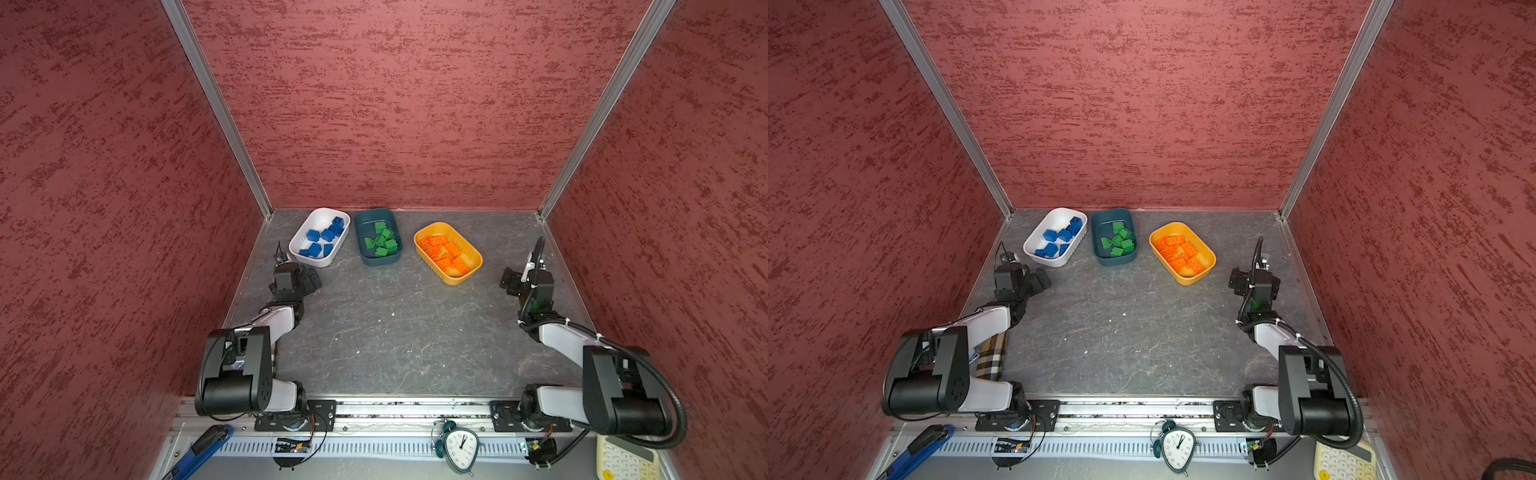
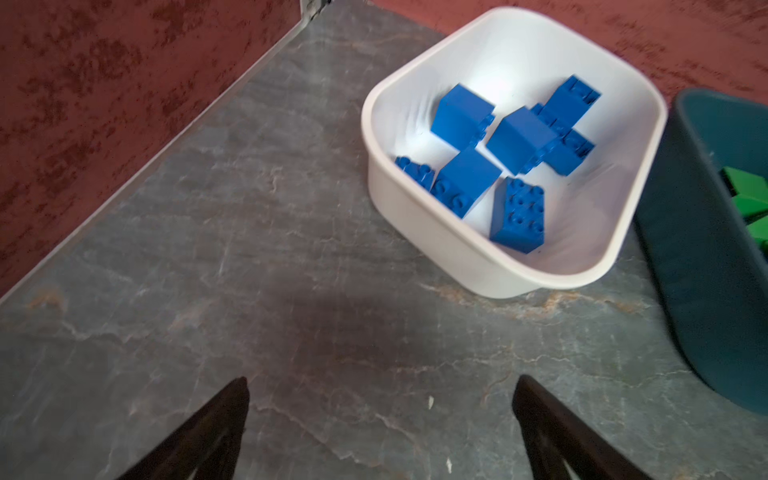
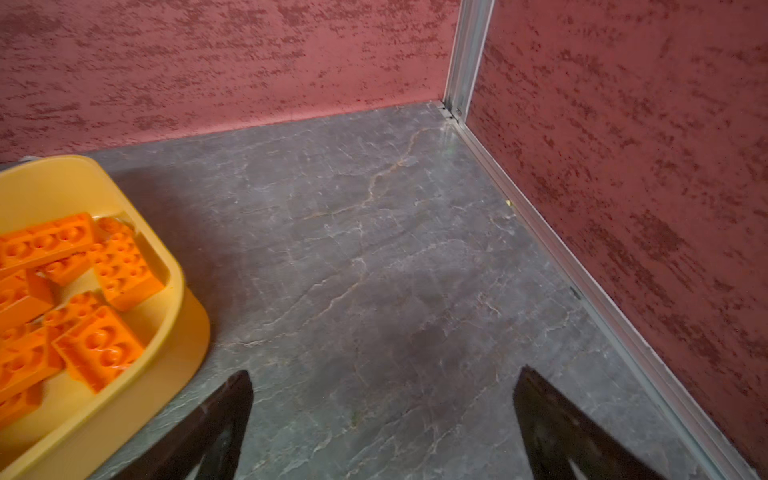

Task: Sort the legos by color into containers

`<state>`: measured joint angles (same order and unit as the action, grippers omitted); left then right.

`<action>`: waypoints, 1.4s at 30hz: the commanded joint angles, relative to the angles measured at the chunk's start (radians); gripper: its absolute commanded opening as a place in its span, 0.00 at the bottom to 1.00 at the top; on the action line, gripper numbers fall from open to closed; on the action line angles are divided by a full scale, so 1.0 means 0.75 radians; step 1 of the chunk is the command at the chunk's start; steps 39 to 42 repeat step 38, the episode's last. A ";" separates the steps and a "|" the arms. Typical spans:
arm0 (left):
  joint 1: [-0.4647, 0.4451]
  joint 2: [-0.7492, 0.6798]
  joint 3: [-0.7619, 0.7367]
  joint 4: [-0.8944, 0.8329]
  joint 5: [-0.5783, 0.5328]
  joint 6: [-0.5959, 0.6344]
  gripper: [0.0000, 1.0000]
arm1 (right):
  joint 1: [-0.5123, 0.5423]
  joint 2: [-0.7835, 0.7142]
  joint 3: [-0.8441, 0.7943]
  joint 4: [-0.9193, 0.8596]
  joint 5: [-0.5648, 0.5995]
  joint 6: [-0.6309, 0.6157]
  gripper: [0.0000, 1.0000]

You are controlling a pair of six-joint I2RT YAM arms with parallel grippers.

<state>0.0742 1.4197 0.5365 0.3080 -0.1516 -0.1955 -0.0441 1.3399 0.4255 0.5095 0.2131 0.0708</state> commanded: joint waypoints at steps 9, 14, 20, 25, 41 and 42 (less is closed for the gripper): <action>-0.063 0.104 -0.096 0.527 0.160 0.241 0.99 | -0.039 0.237 -0.160 0.760 -0.353 -0.069 0.99; -0.060 0.148 -0.214 0.790 0.174 0.244 1.00 | -0.044 0.276 -0.177 0.829 -0.310 -0.048 0.99; -0.075 0.153 -0.215 0.783 0.131 0.245 0.99 | -0.045 0.270 -0.182 0.831 -0.292 -0.045 0.99; -0.094 0.152 -0.229 0.814 0.018 0.224 0.99 | -0.044 0.270 -0.181 0.830 -0.291 -0.047 0.99; -0.095 0.157 -0.231 0.825 0.016 0.224 0.99 | -0.043 0.271 -0.179 0.826 -0.296 -0.048 0.99; -0.095 0.157 -0.231 0.825 0.016 0.224 0.99 | -0.043 0.271 -0.179 0.826 -0.296 -0.048 0.99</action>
